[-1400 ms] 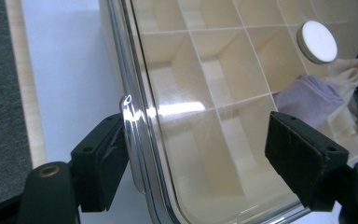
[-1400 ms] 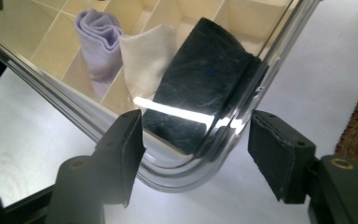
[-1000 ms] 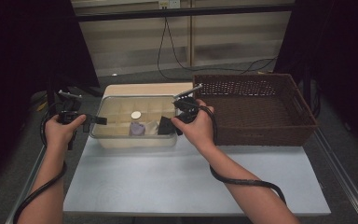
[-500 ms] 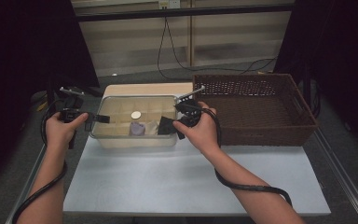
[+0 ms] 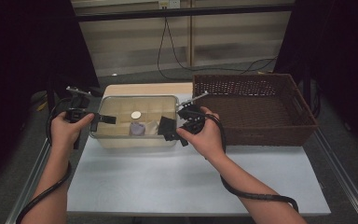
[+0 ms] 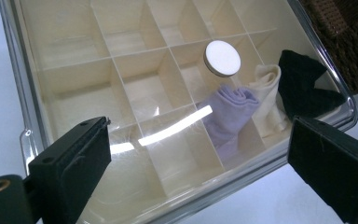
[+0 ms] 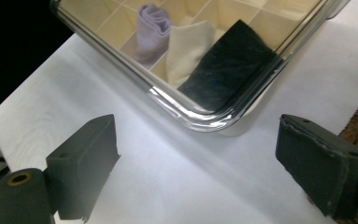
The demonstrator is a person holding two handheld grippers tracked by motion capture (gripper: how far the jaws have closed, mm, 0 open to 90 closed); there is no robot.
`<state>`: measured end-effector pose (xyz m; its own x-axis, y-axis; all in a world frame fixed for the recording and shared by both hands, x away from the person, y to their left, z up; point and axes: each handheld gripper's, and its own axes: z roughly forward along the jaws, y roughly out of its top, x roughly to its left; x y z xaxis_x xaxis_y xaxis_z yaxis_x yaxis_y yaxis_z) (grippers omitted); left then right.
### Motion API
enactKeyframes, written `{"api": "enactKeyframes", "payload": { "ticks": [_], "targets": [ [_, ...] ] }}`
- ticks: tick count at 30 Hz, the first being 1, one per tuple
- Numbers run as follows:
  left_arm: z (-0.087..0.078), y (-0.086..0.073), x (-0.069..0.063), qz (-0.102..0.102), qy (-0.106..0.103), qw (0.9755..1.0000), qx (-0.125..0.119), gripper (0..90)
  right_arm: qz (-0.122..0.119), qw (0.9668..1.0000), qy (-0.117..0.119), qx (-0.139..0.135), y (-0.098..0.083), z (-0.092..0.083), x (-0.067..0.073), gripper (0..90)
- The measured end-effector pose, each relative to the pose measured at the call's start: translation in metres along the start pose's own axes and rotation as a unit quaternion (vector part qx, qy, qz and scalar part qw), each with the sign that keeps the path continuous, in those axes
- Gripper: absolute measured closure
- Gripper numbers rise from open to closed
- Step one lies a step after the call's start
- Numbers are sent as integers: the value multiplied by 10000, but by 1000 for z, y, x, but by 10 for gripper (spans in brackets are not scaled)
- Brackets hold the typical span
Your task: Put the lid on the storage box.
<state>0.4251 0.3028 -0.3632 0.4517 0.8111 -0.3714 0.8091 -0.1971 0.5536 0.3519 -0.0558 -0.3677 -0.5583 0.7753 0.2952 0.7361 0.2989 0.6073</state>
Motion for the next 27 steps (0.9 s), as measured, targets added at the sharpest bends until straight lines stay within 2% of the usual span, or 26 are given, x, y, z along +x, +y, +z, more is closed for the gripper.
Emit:
{"api": "enactKeyframes", "payload": {
  "ticks": [11, 12, 21, 27],
  "targets": [
    [-3, -7, -5, 177, -89, 9998, 47, 61, -68, 9999, 147, 45, -14, -1, 3, 117],
    [-2, -8, -7, 120, -116, 9999, 23, 61, -45, 9998, 160, 63, -15, -2, 3, 116],
    [0, -14, -8, 154, -171, 9997, 41, 61, -50, 9997, 225, 82, -25, -6, 0, 106],
    [1, -18, -11, 145, -199, 9997, -4, 61, -102, 9995, 291, -21, -29, -9, -4, 104]
  ]
}}
